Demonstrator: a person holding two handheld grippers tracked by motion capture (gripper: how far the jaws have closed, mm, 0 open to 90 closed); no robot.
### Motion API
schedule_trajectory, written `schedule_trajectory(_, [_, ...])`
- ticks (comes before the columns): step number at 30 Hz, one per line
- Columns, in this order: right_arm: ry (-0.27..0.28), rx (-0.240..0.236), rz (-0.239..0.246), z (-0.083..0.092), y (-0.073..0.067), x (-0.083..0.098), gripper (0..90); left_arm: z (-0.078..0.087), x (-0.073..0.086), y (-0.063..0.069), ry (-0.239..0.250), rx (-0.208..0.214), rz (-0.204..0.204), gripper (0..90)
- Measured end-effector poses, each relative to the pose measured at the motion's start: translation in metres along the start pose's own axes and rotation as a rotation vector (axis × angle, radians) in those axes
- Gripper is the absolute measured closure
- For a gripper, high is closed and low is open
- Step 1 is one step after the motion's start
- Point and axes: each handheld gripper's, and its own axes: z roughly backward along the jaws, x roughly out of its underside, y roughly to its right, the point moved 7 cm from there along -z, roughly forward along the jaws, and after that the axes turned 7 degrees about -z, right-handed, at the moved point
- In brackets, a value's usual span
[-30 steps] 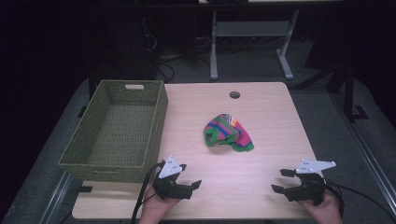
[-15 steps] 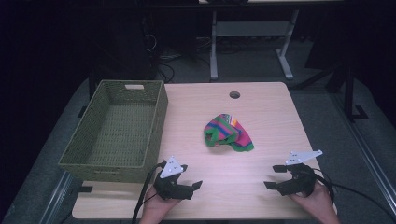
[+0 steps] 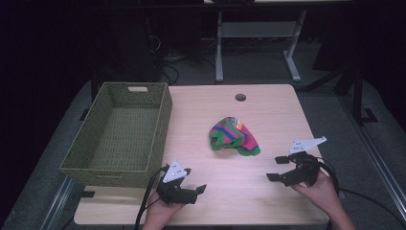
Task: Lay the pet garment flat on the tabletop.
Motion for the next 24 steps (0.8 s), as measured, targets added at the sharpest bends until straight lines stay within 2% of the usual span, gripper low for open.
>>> schedule_trajectory(1, [0.0,0.0,0.0,0.0,0.0,0.0,18.3,0.0,0.0,0.0,0.0,0.0,0.0,20.4])
schedule_trajectory(2, [-0.003,-0.018,0.0,-0.002,0.0,-0.008,18.3,0.0,0.0,-0.001,-0.001,-0.001,0.003,20.4])
schedule_trajectory(8, [-0.025,-0.02,0.015,-0.009,0.004,-0.024,18.4,0.002,0.0,-0.002,0.012,-0.011,0.01,20.3])
schedule_trajectory(10, [-0.039,-0.026,0.025,-0.013,0.005,-0.036,18.6,0.004,0.0,-0.004,0.018,-0.01,0.021,20.3])
schedule_trajectory(18, [-0.074,-0.02,0.073,-0.023,0.002,-0.068,18.7,0.004,-0.001,-0.005,0.026,-0.01,0.017,20.3])
schedule_trajectory(19, [-0.076,-0.018,0.075,-0.024,0.002,-0.07,18.8,0.004,-0.001,-0.005,0.026,-0.009,0.026,20.3])
schedule_trajectory(22, [-0.093,-0.008,0.097,-0.033,0.001,-0.082,19.4,0.003,-0.001,-0.004,0.016,-0.009,0.017,20.3])
schedule_trajectory(24, [-0.104,-0.007,0.095,-0.035,0.0,-0.084,19.8,0.003,-0.001,-0.003,0.016,-0.007,0.016,20.3])
